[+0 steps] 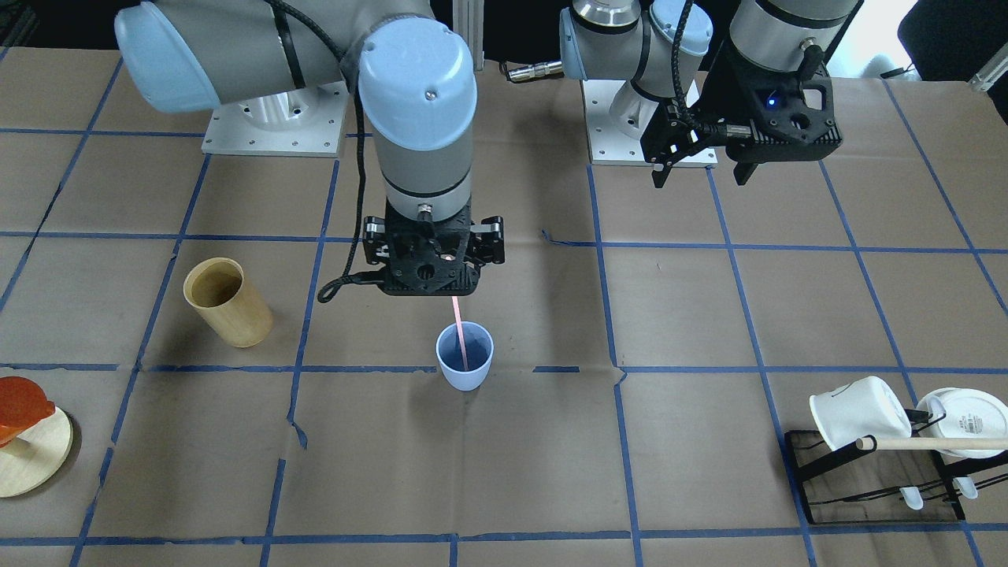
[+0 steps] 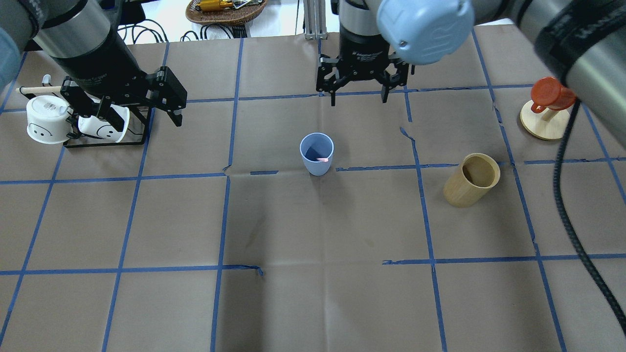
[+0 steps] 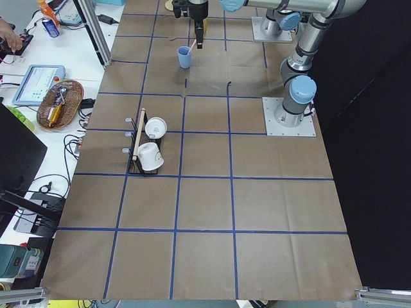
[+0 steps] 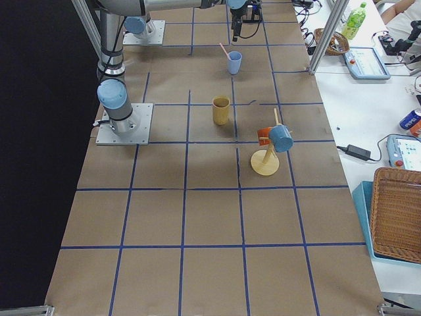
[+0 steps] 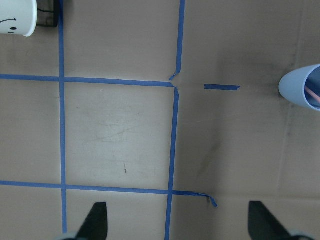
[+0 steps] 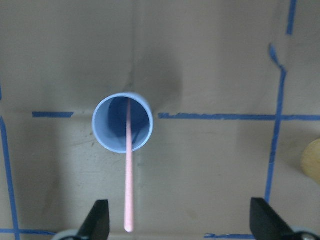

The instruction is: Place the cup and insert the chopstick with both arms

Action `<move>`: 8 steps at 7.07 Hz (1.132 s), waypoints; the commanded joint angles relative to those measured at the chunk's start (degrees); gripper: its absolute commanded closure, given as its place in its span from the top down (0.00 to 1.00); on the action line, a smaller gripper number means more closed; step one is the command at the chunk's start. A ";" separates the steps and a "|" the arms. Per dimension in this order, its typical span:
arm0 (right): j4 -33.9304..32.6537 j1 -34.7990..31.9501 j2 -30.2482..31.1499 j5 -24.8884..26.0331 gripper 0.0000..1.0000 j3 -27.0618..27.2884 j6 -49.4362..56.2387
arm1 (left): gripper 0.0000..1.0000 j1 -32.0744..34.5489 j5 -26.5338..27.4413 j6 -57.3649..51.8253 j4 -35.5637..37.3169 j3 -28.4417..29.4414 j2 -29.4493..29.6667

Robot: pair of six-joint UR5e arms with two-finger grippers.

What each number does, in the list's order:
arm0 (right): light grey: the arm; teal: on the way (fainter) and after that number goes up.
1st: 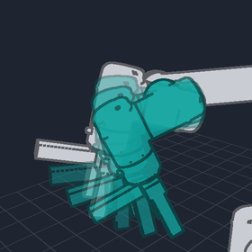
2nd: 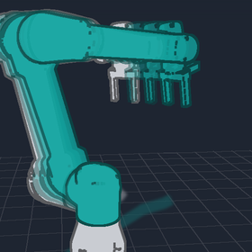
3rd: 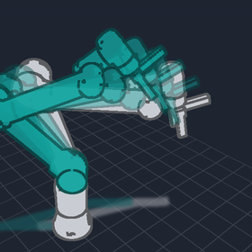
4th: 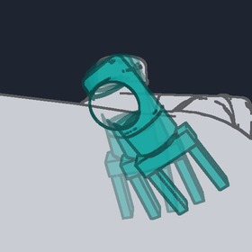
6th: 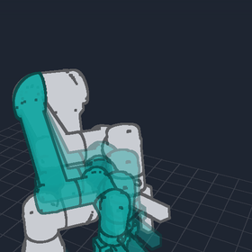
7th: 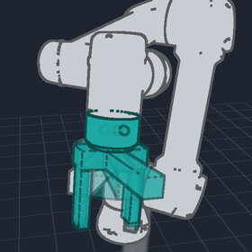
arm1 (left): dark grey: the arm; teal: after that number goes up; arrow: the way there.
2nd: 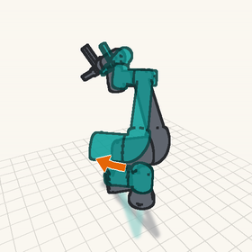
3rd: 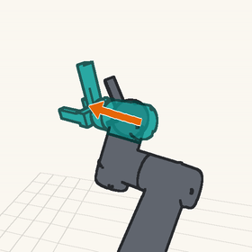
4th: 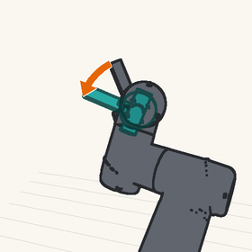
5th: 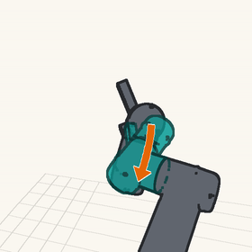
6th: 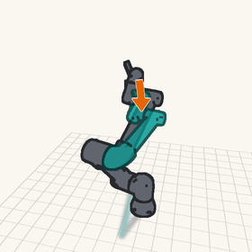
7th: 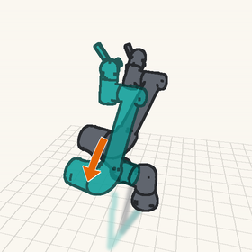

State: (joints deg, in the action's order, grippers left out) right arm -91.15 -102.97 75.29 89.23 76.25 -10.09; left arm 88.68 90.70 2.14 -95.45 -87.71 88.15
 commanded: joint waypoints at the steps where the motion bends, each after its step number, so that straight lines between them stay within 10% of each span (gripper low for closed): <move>1: 0.27 6.61 7.81 1.91 0.99 4.66 5.69 | 1.00 0.00 0.00 0.06 0.00 0.00 0.09; 4: -1.13 14.99 19.52 1.83 0.99 16.27 10.44 | 1.00 0.00 0.00 0.06 0.09 0.00 0.09; 8: -0.61 14.38 19.19 1.92 0.99 18.04 9.40 | 1.00 0.00 -0.09 0.14 0.18 0.00 0.18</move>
State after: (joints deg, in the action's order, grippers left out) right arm -92.36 -88.43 94.47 91.29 93.62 -0.12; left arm 88.68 90.66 2.27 -95.29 -87.72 88.29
